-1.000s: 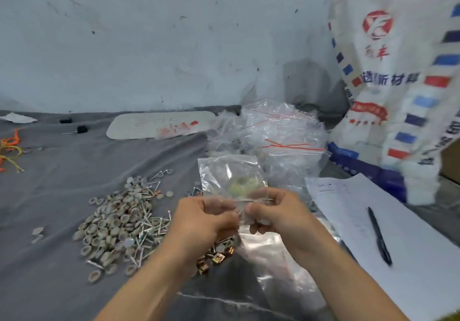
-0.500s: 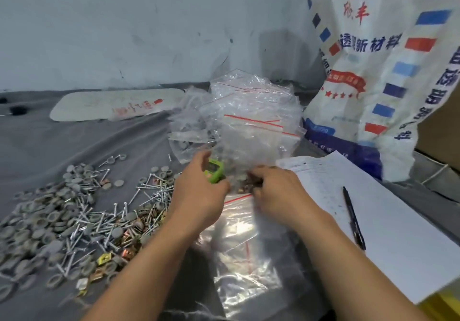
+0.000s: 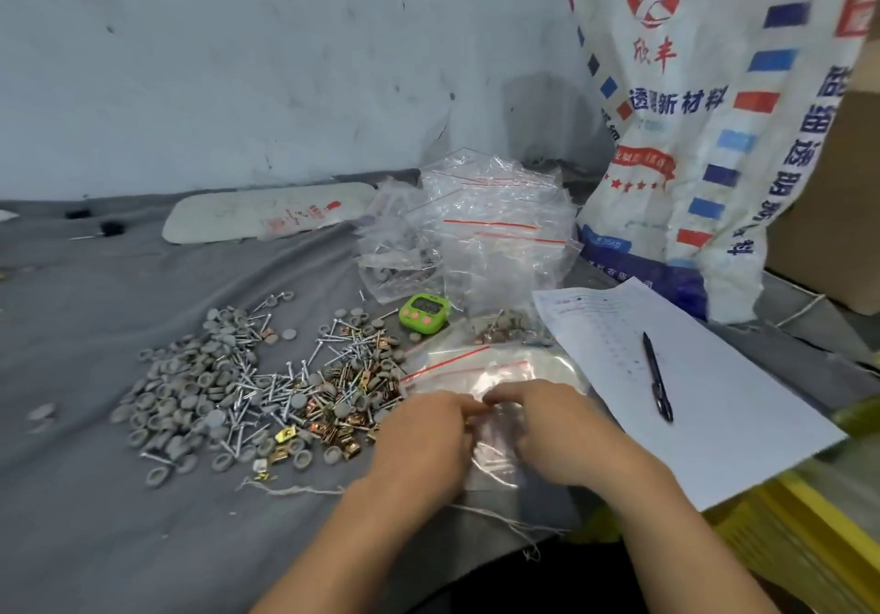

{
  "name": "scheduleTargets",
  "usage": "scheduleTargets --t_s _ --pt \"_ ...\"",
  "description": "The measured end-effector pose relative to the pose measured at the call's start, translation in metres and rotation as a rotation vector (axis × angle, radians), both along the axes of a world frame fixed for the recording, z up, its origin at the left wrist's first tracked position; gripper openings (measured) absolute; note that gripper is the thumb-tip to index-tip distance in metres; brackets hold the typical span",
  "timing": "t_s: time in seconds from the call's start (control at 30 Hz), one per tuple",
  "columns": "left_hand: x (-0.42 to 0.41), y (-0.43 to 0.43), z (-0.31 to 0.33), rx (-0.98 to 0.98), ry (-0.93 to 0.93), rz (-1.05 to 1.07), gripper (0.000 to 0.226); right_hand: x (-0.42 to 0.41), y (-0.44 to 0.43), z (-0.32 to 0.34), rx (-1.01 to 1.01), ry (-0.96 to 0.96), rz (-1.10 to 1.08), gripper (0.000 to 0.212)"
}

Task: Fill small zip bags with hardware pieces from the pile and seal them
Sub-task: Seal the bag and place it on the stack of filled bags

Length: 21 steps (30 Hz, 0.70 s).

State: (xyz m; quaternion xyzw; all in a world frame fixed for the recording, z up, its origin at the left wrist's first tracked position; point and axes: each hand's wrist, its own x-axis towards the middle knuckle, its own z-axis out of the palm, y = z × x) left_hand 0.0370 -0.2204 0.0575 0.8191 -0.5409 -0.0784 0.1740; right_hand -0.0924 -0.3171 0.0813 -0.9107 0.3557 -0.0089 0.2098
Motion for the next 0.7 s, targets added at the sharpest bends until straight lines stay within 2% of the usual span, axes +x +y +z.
scheduleTargets --t_s 0.17,0.23,0.27,0.33,0.4,0.47,0.57,0.63,0.7 --pt "0.002 0.010 0.002 -0.170 0.035 0.155 0.034 0.010 0.003 0.000 -0.088 0.013 -0.166 0.031" --pt "0.006 0.015 0.010 -0.274 0.062 0.246 0.028 0.018 0.001 0.000 -0.099 -0.115 -0.195 0.021" --pt "0.011 0.018 0.015 -0.340 0.121 0.291 0.028 0.021 0.000 -0.001 -0.039 -0.242 -0.200 0.018" --pt "0.025 0.030 0.030 -0.437 0.346 0.317 0.036 0.027 0.001 0.003 0.197 -0.542 -0.219 0.023" --pt "0.045 0.046 0.047 -0.484 0.647 0.250 0.049 0.033 0.002 0.008 0.461 -0.804 -0.264 0.029" --pt "0.066 0.066 0.061 -0.435 0.822 0.212 0.051 0.042 0.004 0.014 0.754 -0.950 -0.320 0.027" --pt "0.090 0.090 0.070 -0.304 0.888 0.146 0.026 0.062 0.013 0.024 1.102 -0.982 -0.336 0.018" --pt "0.098 0.100 0.069 -0.267 0.967 0.069 0.032 0.081 0.024 0.027 1.228 -0.973 -0.323 0.018" --pt "0.100 0.104 0.066 -0.326 1.028 0.064 0.024 0.100 0.036 0.030 1.319 -0.956 -0.303 0.016"
